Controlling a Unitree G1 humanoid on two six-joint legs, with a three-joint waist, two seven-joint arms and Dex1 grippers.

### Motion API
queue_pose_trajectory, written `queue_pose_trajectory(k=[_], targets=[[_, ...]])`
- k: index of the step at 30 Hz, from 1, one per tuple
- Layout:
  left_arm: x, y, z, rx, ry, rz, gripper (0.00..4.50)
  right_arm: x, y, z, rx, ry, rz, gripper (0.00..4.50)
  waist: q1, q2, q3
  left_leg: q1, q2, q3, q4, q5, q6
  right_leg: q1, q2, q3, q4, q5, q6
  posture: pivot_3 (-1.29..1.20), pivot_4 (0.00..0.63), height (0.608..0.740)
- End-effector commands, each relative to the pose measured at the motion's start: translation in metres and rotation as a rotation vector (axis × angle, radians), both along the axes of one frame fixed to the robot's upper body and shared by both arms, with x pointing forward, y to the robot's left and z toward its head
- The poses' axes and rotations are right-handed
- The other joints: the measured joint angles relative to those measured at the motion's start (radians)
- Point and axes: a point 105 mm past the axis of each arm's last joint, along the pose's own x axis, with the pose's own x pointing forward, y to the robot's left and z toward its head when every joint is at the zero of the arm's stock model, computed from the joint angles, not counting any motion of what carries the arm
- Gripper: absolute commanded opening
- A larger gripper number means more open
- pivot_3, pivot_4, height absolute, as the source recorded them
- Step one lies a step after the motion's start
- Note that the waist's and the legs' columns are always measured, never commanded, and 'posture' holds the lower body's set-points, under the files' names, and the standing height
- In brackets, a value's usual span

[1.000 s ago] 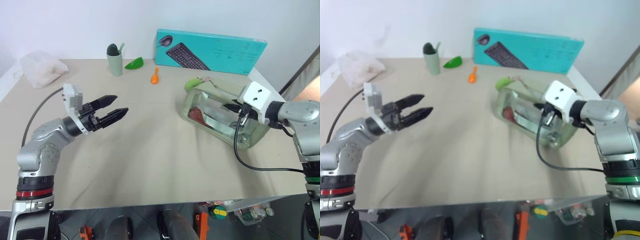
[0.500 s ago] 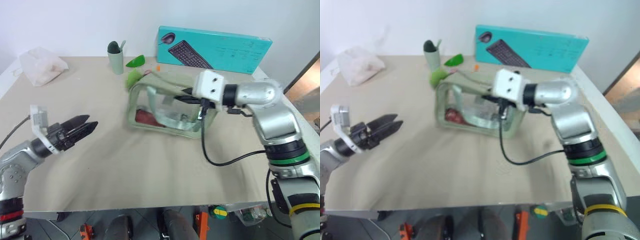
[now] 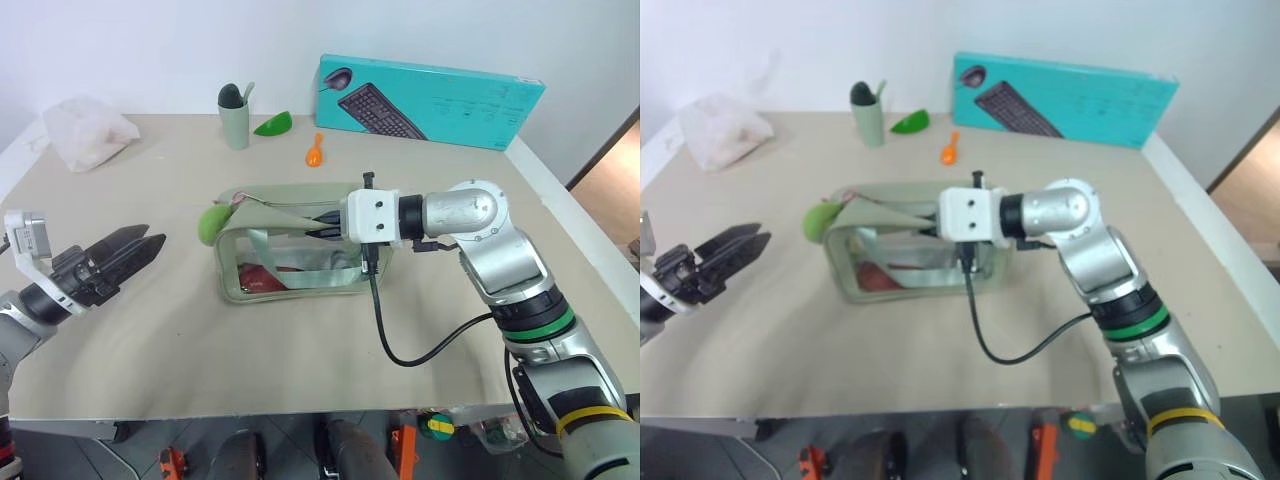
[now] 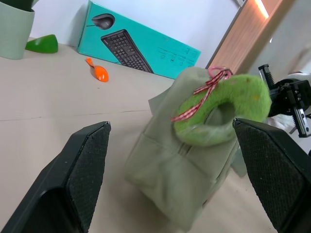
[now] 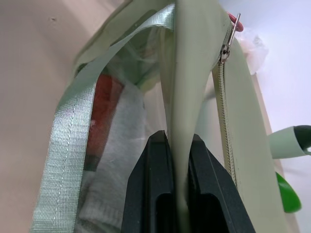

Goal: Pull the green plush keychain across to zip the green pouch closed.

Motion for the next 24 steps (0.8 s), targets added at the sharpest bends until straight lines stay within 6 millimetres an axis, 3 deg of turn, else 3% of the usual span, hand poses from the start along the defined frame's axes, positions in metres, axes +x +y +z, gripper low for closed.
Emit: queue_pose_trajectory(k=[1, 8, 11, 15, 19, 24], targets=[[-0.002, -0.004, 0.012, 0.007, -0.054, -0.011, 4.18, 0.004, 0.004, 0.008, 0.079, 0.009, -0.044, 1.11, -0.002, 0.0, 0.0, 0.0, 0.0, 0.0, 0.0, 0.0, 0.0, 0.0, 0.0, 0.0, 0.0, 0.0, 0.0, 0.0, 0.15, 0.74], [0.007, -0.014, 0.011, -0.002, -0.05, -0.05, 4.18, 0.011, -0.002, 0.018, 0.213, 0.107, -0.112, 3.44, 0.0, -0.001, 0.0, 0.001, 0.0, -0.001, 0.0, 0.001, -0.001, 0.001, 0.0, -0.001, 0.002, 0.0, -0.001, 0.0, 0.15, 0.74], [0.012, -0.019, 0.012, -0.004, -0.052, -0.077, 4.18, -0.005, -0.015, 0.036, 0.328, 0.246, -0.053, 4.46, 0.0, -0.001, 0.0, 0.001, -0.001, -0.001, 0.0, 0.001, -0.001, 0.001, 0.0, 0.0, 0.002, 0.0, 0.0, 0.0, 0.15, 0.74], [0.014, -0.023, 0.013, -0.01, -0.054, -0.099, 4.18, -0.03, -0.042, 0.044, 0.368, 0.369, 0.025, 4.46, 0.01, -0.001, 0.0, 0.0, -0.001, -0.002, 0.0, 0.0, 0.0, 0.001, -0.001, -0.001, 0.001, 0.001, 0.002, 0.0, 0.15, 0.74], [0.011, -0.023, 0.015, -0.009, -0.054, -0.115, 4.18, -0.031, -0.071, 0.05, 0.413, 0.403, -0.044, 4.46, 0.009, -0.001, 0.0, 0.0, -0.001, -0.001, 0.0, -0.001, 0.001, 0.001, 0.0, -0.001, 0.0, 0.001, 0.002, 0.0, 0.15, 0.74], [-0.002, -0.024, 0.027, -0.01, -0.078, -0.167, 4.18, -0.018, -0.118, 0.036, 0.378, 0.378, -0.256, 4.46, 0.01, -0.001, 0.0, 0.0, -0.001, -0.002, 0.0, -0.001, 0.001, 0.002, 0.0, -0.002, 0.0, -0.001, -0.002, 0.0, 0.15, 0.74]])
